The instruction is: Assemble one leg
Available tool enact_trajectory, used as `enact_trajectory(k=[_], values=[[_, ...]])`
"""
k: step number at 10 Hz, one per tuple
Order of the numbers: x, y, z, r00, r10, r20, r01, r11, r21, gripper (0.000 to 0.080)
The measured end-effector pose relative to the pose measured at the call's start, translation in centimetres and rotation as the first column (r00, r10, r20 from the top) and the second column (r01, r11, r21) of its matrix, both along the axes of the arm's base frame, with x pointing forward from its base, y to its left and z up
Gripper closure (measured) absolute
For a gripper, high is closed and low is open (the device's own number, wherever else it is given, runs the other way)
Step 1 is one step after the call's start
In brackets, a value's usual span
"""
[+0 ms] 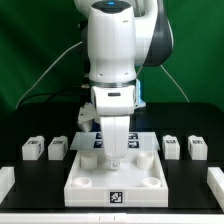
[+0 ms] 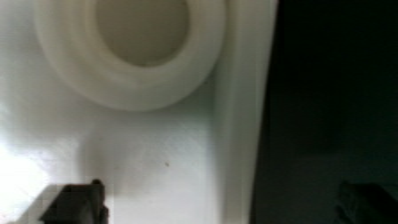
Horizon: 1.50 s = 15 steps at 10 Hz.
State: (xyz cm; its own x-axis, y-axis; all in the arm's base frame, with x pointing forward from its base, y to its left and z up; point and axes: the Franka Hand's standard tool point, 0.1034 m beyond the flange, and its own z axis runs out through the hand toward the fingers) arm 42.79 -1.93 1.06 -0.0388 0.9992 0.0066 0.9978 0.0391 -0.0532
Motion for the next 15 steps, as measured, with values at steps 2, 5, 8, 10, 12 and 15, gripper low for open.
enact_trajectory(k=[2, 5, 8, 10, 12, 15], values=[[0.0, 0.0, 0.0, 1.0, 0.0, 0.0, 0.0, 1.0, 0.0, 0.0318], [0.0, 0.0, 0.0, 1.0, -0.001, 0.0, 0.001, 1.0, 0.0, 0.0665], [0.2, -0.1, 0.1, 1.0, -0.003, 0.008, 0.003, 1.0, 0.0, 0.0738], [0.2, -0.1, 0.1, 1.0, -0.003, 0.008, 0.003, 1.0, 0.0, 0.0738], [0.2, -0.1, 0.1, 1.0, -0.003, 0.008, 0.003, 1.0, 0.0, 0.0738], [1.0, 0.1, 0.3, 1.0, 0.003, 0.02, -0.003, 1.0, 0.001, 0.0738]])
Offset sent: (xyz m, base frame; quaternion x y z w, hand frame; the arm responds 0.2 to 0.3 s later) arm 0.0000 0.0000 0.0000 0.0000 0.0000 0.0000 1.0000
